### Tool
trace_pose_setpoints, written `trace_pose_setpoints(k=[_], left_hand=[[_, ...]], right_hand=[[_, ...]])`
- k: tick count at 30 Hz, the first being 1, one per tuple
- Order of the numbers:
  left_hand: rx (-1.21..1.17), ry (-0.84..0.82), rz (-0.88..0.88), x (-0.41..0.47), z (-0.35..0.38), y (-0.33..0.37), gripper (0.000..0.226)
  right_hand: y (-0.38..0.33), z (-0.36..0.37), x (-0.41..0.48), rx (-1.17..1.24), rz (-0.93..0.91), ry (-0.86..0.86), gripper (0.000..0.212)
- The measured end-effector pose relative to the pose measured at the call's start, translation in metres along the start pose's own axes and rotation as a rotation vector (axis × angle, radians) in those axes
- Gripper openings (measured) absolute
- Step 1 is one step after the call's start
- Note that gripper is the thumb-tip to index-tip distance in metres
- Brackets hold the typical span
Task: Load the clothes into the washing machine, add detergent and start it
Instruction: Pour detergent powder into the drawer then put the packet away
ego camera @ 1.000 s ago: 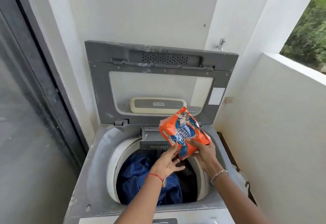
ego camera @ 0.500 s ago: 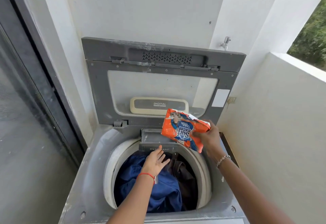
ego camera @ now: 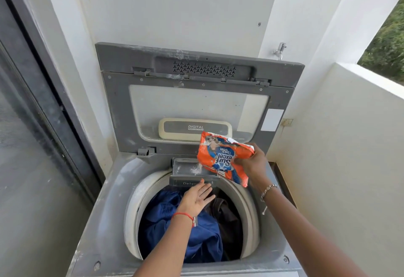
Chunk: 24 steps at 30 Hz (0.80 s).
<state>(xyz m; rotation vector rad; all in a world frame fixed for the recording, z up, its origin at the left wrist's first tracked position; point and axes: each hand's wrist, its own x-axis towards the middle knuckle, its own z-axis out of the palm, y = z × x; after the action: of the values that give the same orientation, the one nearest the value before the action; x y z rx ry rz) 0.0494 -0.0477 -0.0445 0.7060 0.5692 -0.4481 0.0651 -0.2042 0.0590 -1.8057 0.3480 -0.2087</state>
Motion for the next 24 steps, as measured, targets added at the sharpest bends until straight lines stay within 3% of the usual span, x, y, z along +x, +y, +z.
trace_pose_setpoints(k=[24], left_hand=[[-0.013, -0.018, -0.013, -0.0034, 0.0058, -0.0006, 0.042]], right_hand=[[-0.0011, 0.0032, 0.0027, -0.115, -0.110, 0.024, 0.021]])
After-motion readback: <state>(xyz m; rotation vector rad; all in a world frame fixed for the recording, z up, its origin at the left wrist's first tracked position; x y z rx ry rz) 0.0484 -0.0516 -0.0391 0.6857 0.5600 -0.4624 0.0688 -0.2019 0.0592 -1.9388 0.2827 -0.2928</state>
